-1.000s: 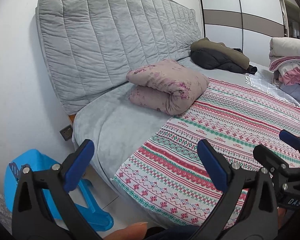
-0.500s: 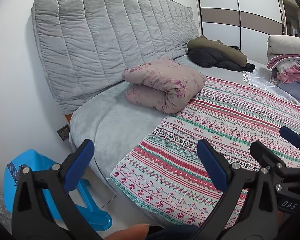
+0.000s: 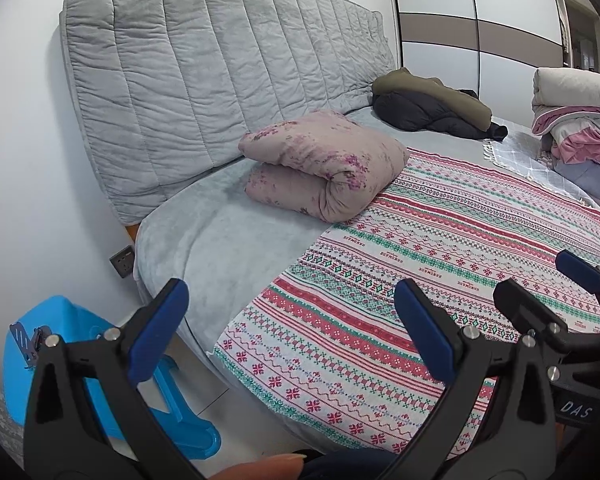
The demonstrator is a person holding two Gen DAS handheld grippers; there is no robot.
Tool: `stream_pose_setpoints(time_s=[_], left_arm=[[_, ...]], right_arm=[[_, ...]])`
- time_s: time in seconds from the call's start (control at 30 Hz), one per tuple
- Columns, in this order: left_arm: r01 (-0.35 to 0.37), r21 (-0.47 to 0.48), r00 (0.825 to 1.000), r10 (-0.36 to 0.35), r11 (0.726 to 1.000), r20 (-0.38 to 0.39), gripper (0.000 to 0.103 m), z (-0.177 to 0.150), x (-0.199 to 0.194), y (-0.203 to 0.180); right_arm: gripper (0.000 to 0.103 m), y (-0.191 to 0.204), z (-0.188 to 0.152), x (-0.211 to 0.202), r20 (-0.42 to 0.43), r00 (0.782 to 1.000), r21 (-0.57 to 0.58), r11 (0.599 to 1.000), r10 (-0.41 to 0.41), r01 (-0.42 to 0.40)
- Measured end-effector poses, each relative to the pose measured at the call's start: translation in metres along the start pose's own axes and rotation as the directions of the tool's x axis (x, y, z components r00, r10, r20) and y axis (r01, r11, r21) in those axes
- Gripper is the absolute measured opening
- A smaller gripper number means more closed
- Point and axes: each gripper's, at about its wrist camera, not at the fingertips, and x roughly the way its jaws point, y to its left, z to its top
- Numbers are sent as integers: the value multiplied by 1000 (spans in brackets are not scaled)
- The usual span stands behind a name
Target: Fold large clothes
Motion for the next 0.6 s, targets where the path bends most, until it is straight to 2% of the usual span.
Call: stream_pose_setpoints(time_s=[0.6], left_arm=[[-6,5,1000,6,1000,12,102,-1,-4,-4]], right_arm=[[103,-1,-1,1,-7,1000,-4,1000,-1,1]])
